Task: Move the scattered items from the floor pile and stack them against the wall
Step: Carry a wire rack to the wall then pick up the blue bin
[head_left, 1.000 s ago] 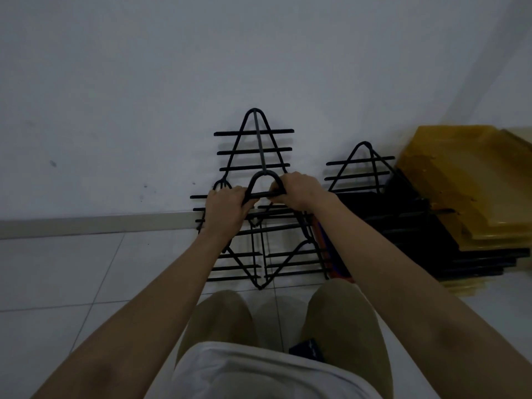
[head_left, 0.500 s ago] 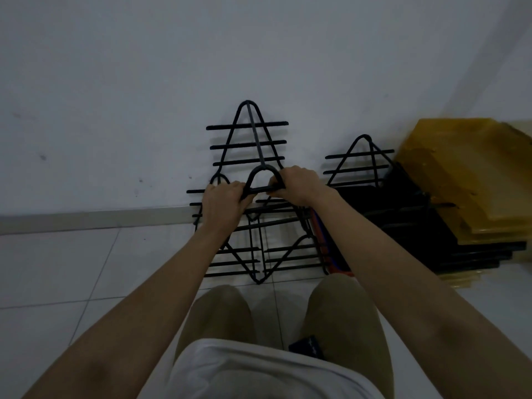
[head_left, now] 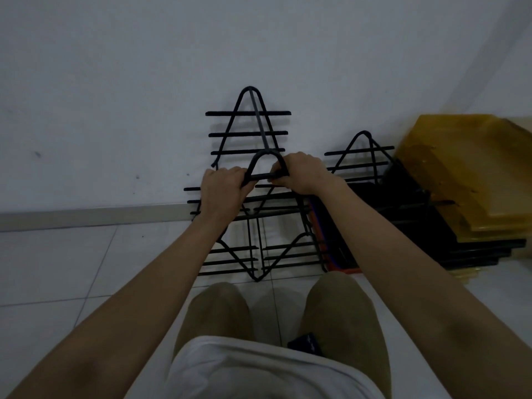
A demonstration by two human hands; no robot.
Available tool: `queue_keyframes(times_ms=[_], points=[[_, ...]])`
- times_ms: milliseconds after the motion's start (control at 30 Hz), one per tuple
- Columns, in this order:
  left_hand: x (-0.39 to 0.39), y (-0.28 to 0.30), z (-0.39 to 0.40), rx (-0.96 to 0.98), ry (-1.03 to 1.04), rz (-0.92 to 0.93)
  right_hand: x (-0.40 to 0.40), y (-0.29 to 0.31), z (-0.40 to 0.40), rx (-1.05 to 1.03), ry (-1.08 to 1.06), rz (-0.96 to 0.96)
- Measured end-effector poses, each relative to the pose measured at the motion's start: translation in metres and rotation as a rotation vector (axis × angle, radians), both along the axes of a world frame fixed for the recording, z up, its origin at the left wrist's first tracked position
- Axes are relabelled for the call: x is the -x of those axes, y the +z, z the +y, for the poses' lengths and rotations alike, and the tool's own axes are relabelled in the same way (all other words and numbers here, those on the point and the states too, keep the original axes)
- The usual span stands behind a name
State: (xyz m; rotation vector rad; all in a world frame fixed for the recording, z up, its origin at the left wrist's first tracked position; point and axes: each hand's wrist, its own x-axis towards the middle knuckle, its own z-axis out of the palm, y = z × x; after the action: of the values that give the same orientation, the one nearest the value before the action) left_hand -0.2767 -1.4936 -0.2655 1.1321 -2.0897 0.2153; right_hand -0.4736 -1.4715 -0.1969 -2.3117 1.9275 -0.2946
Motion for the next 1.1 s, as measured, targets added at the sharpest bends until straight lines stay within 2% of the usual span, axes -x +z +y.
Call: queue_keyframes(times_ms=[267, 433, 767, 1100], points=[[-0.008, -0.01, -0.007, -0.015, 0.011, -0.023, -0.009, -0.011, -0.006, -0.046, -0.004, 0.006], [-0.002, -0.001, -0.011, -0.089, 0.035, -0.09, -0.006, -0.019, -0.005, -0.012, -0.08, -0.076], [-0.001, 0.0, -0.014, -0.119, 0.066, -0.159, -0.008, -0.018, -0.005, 0.024, -0.171, 0.001], [-0.003, 0.004, -0.002, -0.176, 0.048, -0.063, -0.01, -0.021, 0.004, 0.068, -0.231, 0.019]])
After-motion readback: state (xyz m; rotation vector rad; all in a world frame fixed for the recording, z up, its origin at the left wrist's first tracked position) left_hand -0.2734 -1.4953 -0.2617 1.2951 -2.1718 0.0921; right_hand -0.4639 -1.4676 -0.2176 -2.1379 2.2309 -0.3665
